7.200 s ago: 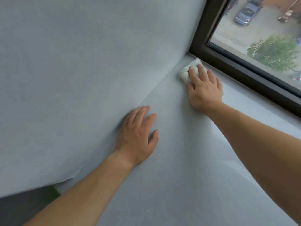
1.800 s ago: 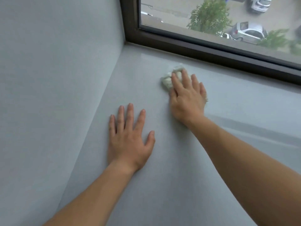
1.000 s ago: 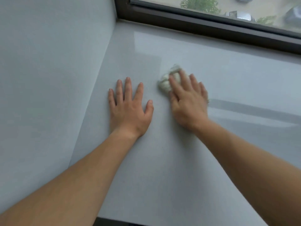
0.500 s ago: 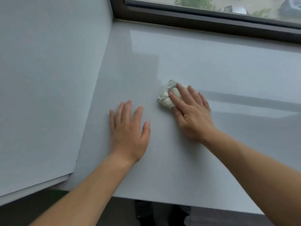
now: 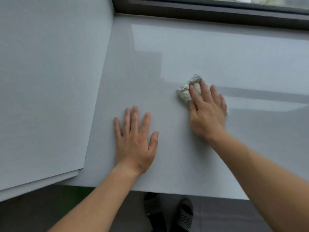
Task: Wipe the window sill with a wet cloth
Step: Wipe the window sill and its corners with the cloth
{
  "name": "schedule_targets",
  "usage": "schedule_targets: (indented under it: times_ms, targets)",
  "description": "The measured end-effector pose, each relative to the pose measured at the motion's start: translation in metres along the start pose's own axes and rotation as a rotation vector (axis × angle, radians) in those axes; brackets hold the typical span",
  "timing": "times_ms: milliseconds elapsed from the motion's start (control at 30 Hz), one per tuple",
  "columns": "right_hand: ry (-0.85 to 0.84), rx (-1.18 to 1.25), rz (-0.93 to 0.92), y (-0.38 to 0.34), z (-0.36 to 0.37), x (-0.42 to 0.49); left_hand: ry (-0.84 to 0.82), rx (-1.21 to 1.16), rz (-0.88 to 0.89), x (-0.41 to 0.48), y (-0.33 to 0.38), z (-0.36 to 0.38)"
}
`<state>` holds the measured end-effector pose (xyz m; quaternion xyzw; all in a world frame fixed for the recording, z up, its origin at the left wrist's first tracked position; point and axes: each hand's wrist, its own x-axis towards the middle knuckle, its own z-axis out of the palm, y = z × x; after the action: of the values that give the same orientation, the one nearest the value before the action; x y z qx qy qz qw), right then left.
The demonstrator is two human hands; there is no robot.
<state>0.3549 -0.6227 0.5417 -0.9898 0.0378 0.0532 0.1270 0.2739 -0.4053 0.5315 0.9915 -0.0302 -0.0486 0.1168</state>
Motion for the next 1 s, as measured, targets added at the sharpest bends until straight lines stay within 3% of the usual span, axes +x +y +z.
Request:
schedule_targets:
  times_ms: [67, 267, 333, 467, 600, 700, 767, 900, 933, 1000]
  targets:
    - [0.039, -0.010, 0.029, -0.022, 0.008, -0.017, 0.036, -0.096, -0.012, 0.000, 0.001, -0.003]
    - [-0.045, -0.064, -0.383, -0.020, 0.019, -0.092, 0.114, -0.320, -0.044, 0.000, -0.001, -0.006]
    - [-0.030, -0.088, -0.320, -0.002, 0.013, -0.076, 0.079, -0.265, -0.040, 0.000, -0.001, -0.005]
    - [0.033, 0.004, 0.011, -0.019, 0.016, -0.074, 0.064, -0.195, -0.045, 0.001, 0.001, -0.003]
    - [-0.016, -0.021, -0.304, -0.053, 0.036, -0.148, 0.132, -0.385, -0.058, 0.002, -0.002, -0.005]
    - [-0.067, -0.025, -0.499, -0.028, 0.032, -0.157, 0.103, -0.426, -0.059, 0.003, -0.002, -0.007]
    - [-0.034, -0.052, -0.436, -0.009, 0.027, -0.141, 0.055, -0.347, -0.034, 0.001, 0.001, -0.009]
    - [0.022, 0.046, 0.020, -0.018, 0.020, -0.124, 0.027, -0.317, -0.051, 0.002, 0.003, -0.011]
    - [0.011, 0.055, 0.050, -0.030, 0.024, -0.132, 0.023, -0.306, -0.056, 0.003, 0.004, -0.011]
    - [0.008, 0.040, -0.086, -0.049, 0.032, -0.160, 0.010, -0.268, -0.065, 0.003, 0.006, -0.012]
